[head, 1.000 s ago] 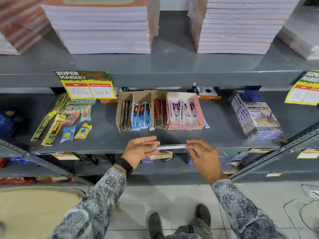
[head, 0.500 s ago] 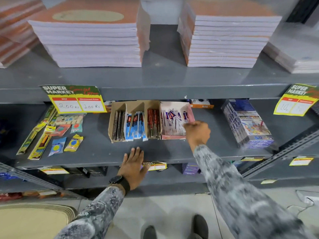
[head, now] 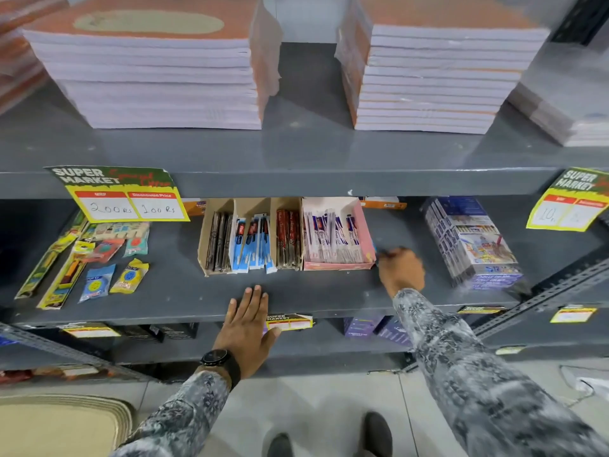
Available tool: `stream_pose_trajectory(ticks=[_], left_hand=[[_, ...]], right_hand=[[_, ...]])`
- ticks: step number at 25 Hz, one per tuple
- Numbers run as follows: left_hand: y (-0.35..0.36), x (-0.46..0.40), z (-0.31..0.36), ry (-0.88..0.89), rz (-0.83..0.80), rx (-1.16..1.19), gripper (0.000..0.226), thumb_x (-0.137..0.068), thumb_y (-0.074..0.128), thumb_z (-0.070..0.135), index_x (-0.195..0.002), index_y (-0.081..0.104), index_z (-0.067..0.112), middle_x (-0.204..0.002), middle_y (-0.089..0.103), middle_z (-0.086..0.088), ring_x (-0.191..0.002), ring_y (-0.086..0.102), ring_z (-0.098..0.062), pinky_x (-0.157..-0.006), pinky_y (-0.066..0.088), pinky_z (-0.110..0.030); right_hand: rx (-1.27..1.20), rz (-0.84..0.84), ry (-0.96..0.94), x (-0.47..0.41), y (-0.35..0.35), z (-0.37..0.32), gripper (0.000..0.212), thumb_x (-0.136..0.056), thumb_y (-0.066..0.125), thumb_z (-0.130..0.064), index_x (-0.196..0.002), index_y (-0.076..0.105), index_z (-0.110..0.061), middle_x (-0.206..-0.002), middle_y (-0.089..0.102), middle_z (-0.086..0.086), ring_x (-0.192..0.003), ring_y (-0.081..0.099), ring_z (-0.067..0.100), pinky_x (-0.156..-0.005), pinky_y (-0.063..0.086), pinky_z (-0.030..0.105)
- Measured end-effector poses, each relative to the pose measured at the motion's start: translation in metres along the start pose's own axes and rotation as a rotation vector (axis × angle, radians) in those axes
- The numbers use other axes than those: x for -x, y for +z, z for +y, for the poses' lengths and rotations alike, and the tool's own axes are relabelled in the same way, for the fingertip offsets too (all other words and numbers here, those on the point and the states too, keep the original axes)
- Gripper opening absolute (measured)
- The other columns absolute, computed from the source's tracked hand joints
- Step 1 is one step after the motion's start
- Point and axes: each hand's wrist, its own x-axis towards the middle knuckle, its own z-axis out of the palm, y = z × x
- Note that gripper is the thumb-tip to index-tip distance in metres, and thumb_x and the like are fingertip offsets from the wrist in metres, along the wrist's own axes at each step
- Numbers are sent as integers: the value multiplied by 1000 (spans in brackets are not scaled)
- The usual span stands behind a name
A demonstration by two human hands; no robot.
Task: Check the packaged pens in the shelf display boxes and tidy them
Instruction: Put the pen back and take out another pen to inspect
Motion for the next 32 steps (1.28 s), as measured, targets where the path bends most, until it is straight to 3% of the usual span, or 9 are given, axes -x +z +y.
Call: stream_pose_trajectory(ticks=[2, 7, 11, 14, 16, 19, 22, 27, 32], left_hand=[[0, -1, -1, -5, -3, 5, 79, -101, 21, 60, -157, -11, 14, -163, -24, 1, -151, -24, -19, -123, -15, -40], [1, -1, -2, -3, -14, -8, 78, -101, 19, 60, -154, -16, 14, -162, -26, 0, -151, -25, -20, -123, -14, -41], [-8, -1, 1, 21, -11, 25, 74, -104, 27, 51, -159, -4, 13, -166, -18, -2, -154, -17, -20, -125, -11, -40], [-31, -2, 8, -51, 80, 439, 60, -104, 41, 44, -154, 35, 10, -163, 31, -11, -153, 26, -22, -125, 18, -39], [-51, -2, 11, -178, 134, 967, 50, -101, 49, 45, -133, 62, 9, -133, 68, -15, -122, 65, -24, -102, 51, -35], [-73, 1, 14, -337, 46, 1569, 40, -104, 49, 31, -119, 64, -2, -112, 75, -22, -93, 77, -31, -77, 63, -36], [-77, 7, 12, -359, 39, 1688, 28, -101, 53, 12, -116, 59, -11, -112, 71, -33, -87, 78, -33, -70, 64, -35], [-73, 12, -4, -430, 61, 1883, 33, -101, 54, 40, -107, 60, 8, -103, 75, -26, -99, 75, -37, -73, 64, -37], [-66, 12, -14, -390, 214, 1742, 25, -90, 71, 9, -110, 70, -6, -98, 76, -28, -85, 78, -32, -71, 64, -34]], right_hand=[[120, -129, -51, -1, 4, 8, 28, -85, 66, -31, -107, 77, -17, -118, 70, 18, -103, 68, 43, -90, 57, 48], [-26, -85, 62, -9, 8, 4, 29, -82, 68, -26, -100, 76, -5, -111, 73, 23, -102, 69, 45, -85, 55, 44], [-620, 89, 223, 10, -12, 13, 8, -84, 71, -12, -88, 77, -10, -92, 77, 23, -78, 71, 37, -68, 59, 43], [-1055, -137, 108, 50, -27, 27, 31, -82, 65, 12, -74, 74, -17, -69, 71, 10, -48, 53, 17, -45, 45, 26], [-994, -430, -12, 75, -29, 26, 26, -80, 70, 10, -74, 78, -14, -61, 63, 10, -42, 45, 12, -41, 39, 21], [-807, -699, -104, 99, -13, 14, 18, -83, 73, 6, -80, 78, -10, -59, 66, 8, -39, 41, 10, -39, 34, 18], [-717, -733, -75, 108, 0, 5, 15, -84, 73, 5, -84, 78, -9, -57, 68, 3, -38, 38, 9, -39, 29, 18], [-642, -706, -32, 112, 12, -1, 11, -82, 72, 8, -85, 77, -1, -49, 61, 1, -37, 36, 9, -37, 27, 20], [-518, -735, -92, 123, 28, -1, 10, -84, 79, -6, -77, 78, -13, -57, 65, 5, -41, 45, 10, -37, 37, 22]])
